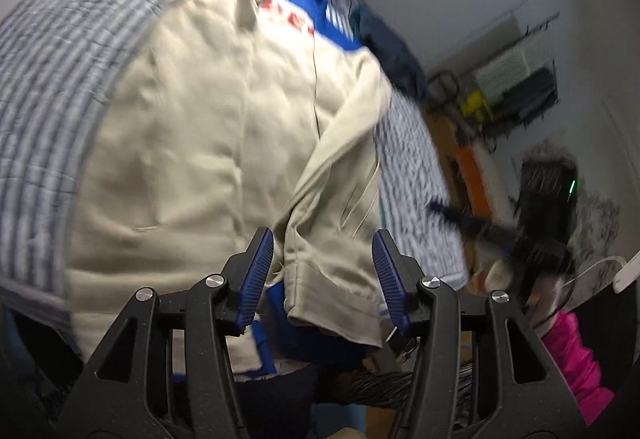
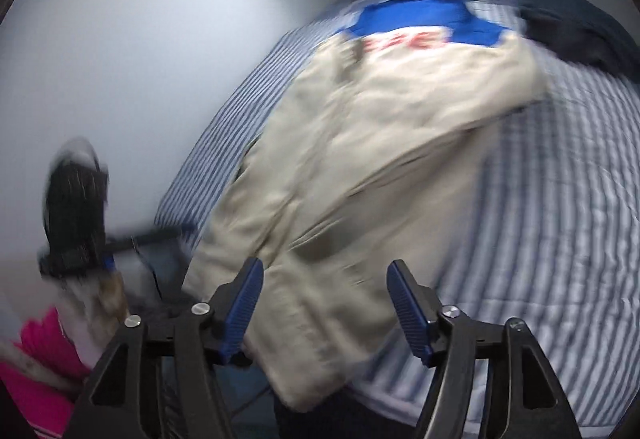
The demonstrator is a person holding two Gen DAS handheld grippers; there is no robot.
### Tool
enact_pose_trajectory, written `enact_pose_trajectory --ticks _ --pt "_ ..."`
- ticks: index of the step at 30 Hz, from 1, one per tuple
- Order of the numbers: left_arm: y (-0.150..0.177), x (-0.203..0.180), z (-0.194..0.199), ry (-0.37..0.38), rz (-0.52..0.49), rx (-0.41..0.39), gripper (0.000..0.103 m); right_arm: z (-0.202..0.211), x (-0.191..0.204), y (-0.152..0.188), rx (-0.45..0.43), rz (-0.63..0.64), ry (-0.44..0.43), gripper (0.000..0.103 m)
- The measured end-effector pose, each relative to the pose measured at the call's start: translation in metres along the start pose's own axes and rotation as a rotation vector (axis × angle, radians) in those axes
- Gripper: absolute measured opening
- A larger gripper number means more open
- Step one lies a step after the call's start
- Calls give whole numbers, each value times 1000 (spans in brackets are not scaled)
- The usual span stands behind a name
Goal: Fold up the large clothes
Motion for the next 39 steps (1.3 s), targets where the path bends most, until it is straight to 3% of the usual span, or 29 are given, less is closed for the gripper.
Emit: enact_pose_trajectory --ticks 4,10,20,22,23,25,26,29,32,35,39 --pt "-2 -10 -41 -78 -60 51 53 7 -59 -28 -69 -142 2 74" --pt "-7 -1 -84 -137 -84 106 53 2 -123 -72 -149 -243 20 76" --pt "-9 6 -110 -143 -144 131 52 -54 -229 -132 -260 -490 -43 78" --pt "-10 6 -111 -116 -137 139 37 -70 -246 -143 -286 -550 -74 78" --pt "-10 6 -114 -91 -131 163 20 -75 -251 -146 -296 -569 -92 78" --pt "-9 3 -117 -90 -153 172 14 -87 -259 -154 -322 -603 -137 76" --pt "-7 0 -118 -90 -171 172 7 -91 -261 -157 -330 -613 -153 72" --pt "-6 -6 -115 -75 -183 165 3 -97 -257 -170 -326 -615 -215 40" --pt "-5 -5 -110 -46 -153 151 3 -91 -243 -187 -309 -557 -102 19" --pt "-3 -5 -103 -17 -125 141 3 -82 -219 -209 -288 -457 11 10" --pt "2 -2 -92 13 -92 128 2 -87 -163 -245 -219 -253 155 7"
Point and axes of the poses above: each gripper's, at about its wrist camera, not at the fingertips, and z roughly against the way its jaws point, x to its left, y to its underside, the point moved 1 cm from there along -z, roughly the way its jaws point
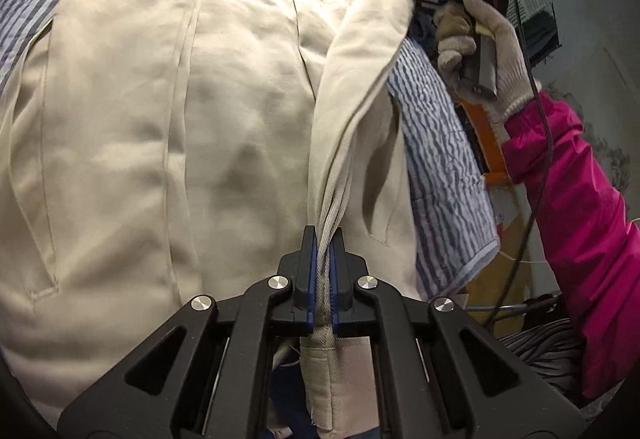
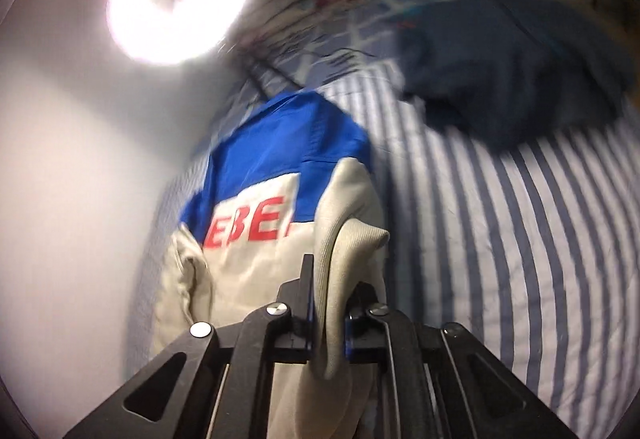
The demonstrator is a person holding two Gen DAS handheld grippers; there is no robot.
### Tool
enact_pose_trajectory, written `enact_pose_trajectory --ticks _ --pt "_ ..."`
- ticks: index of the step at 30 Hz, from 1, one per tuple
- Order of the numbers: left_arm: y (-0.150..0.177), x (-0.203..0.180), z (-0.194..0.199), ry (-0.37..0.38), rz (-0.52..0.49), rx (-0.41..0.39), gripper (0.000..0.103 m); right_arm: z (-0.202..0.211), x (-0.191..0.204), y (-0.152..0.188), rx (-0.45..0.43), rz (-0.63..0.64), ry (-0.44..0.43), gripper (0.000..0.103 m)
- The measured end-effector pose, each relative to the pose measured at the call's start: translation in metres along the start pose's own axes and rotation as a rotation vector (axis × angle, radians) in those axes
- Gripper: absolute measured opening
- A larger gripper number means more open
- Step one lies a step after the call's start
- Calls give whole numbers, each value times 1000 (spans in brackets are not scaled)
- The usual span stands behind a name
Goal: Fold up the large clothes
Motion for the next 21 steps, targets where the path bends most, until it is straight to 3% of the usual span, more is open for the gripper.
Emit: enact_pose_trajectory --ticks 5,10,13,14,15,17,19,21 --pt "12 7 3 30 47 2 2 -27 68 -7 61 165 73 7" --pt "18 13 -7 40 81 16 2 -95 130 4 171 321 168 6" --pt "18 13 -9 27 80 17 2 -141 147 18 232 373 214 7" --pt "17 13 -9 23 76 16 2 -150 148 23 247 378 218 15" --pt "17 13 -10 24 77 17 2 -160 149 28 269 380 213 33" --pt "17 12 -10 22 80 21 2 -161 151 31 276 373 156 48" --pt "17 13 -9 17 79 20 2 -148 155 28 268 371 90 48" --pt "19 12 -7 12 81 18 2 -114 151 19 233 337 -33 46"
Point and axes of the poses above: each gripper's, at about its wrist camera, not at the fingertips, and z roughly against the way its jaws point, x to its left, y to its underside, the point moved 1 cm from there along -z, roughly the way its jaws point
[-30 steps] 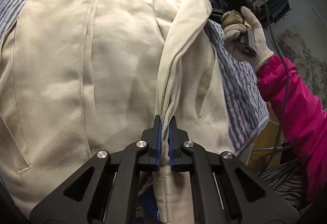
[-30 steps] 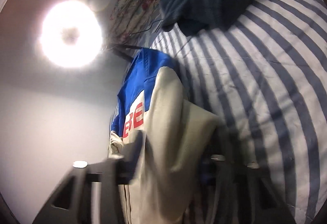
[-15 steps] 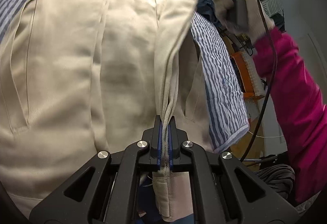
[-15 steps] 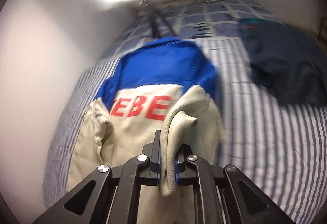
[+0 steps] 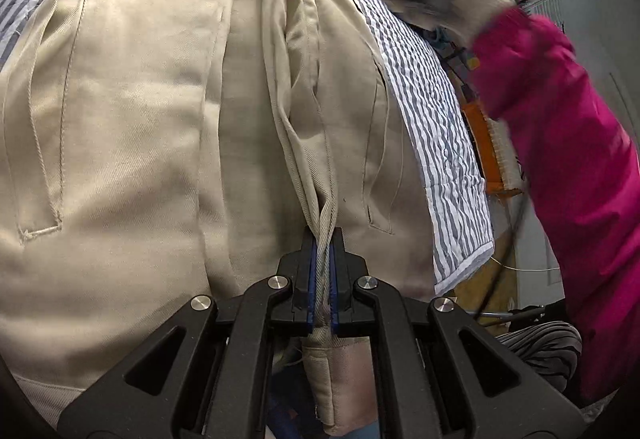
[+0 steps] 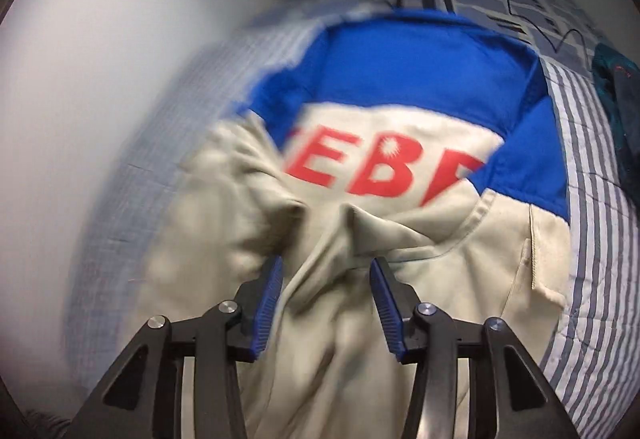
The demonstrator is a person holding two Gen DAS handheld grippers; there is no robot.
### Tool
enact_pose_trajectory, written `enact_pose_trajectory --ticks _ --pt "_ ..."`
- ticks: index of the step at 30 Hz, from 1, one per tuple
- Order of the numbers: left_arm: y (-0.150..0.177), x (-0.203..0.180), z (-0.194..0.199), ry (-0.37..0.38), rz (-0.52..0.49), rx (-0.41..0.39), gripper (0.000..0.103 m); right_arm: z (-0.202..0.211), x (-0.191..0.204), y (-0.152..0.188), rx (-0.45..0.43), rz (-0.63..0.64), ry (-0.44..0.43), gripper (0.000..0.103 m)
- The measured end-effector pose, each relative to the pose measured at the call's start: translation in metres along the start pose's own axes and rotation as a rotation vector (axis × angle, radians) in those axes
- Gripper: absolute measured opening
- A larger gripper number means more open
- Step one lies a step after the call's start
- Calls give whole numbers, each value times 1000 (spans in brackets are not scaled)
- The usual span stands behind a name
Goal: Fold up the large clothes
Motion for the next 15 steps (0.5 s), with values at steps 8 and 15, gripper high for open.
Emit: enact_pose_trajectory --ticks 8,15 --pt "4 -5 4 -28 -26 -15 2 39 -18 42 -33 -58 62 21" --pt "6 -6 7 -51 -41 -23 2 -23 4 70 25 -59 62 22"
Point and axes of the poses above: each gripper's, at about its wrist camera, not at the fingertips, and z roughly against the way its jaws point, x to its left, y to its underside, the point moved 1 cm from there along -z, roughly the way its jaws point
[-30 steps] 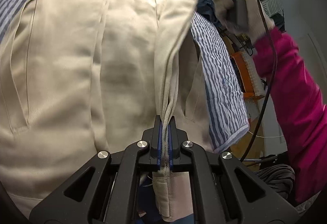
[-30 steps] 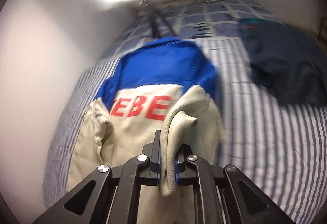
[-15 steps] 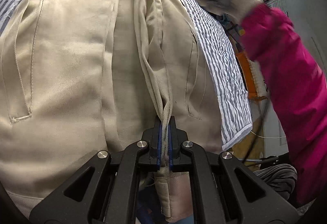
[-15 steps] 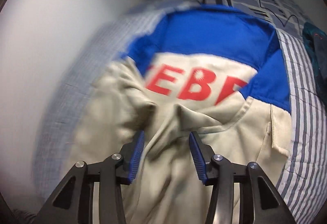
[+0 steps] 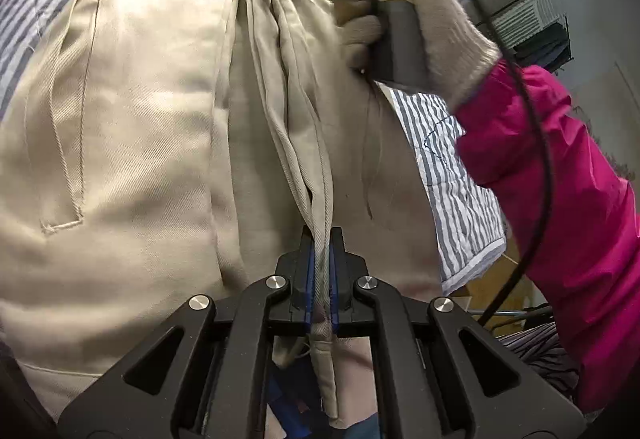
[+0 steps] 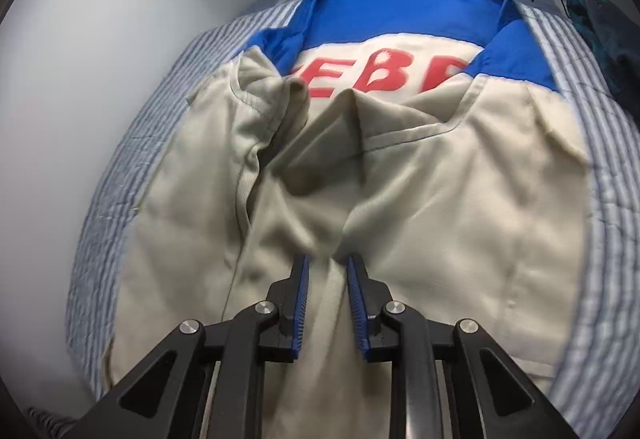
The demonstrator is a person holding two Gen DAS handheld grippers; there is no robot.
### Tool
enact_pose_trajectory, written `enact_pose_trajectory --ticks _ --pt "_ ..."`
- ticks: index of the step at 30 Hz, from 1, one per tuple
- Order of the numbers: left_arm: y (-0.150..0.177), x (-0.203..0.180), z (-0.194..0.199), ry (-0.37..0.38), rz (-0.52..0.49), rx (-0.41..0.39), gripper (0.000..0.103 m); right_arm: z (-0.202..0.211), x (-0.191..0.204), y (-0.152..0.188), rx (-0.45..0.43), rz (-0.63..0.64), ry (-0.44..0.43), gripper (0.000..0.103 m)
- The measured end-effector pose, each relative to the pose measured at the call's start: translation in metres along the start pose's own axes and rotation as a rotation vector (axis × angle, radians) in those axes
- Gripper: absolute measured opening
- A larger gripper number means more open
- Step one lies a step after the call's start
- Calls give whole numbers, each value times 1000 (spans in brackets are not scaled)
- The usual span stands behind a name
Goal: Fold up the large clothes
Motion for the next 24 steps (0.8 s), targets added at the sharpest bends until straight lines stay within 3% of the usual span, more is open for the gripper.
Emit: enact_pose_trajectory --ticks 4,6,8,11,15,20,24 --pt "4 -7 7 -8 -21 -8 3 28 0 1 -16 -38 -112 22" --pt "6 -11 17 -11 -39 -17 3 62 1 10 -63 -14 -106 31" --pt "11 -16 30 -1 -61 -38 3 106 -3 29 -118 2 -115 32" --pt "20 -21 60 17 -113 -67 3 160 -4 68 -175 31 -110 32" --pt "29 -14 103 -5 -159 -126 4 210 6 139 -153 81 -86 32" --pt "32 19 133 -84 -96 -174 8 209 31 221 -99 115 -66 32" --pt "27 52 143 -104 6 -208 8 173 63 271 0 254 -13 31"
Point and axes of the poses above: each gripper's, at about its wrist camera, not at the fingertips, and z roughly against the way its jaws point, x to its left, y to its underside, the point moved 1 cm from there along -z, roughly the way its jaws point
